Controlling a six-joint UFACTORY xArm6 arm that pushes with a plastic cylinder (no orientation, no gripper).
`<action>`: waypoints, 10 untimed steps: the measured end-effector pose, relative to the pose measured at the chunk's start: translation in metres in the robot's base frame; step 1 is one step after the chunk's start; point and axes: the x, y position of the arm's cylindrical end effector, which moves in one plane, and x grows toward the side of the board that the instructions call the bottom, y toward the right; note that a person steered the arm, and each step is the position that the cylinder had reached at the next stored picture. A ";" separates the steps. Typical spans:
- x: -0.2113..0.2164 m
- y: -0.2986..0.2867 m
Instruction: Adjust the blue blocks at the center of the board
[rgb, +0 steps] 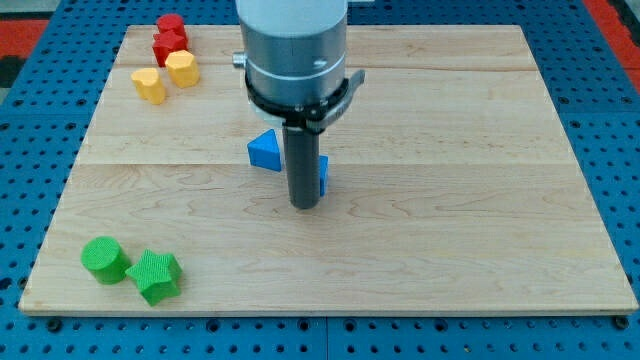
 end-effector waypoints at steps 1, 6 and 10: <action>-0.028 -0.036; -0.051 -0.073; -0.044 -0.043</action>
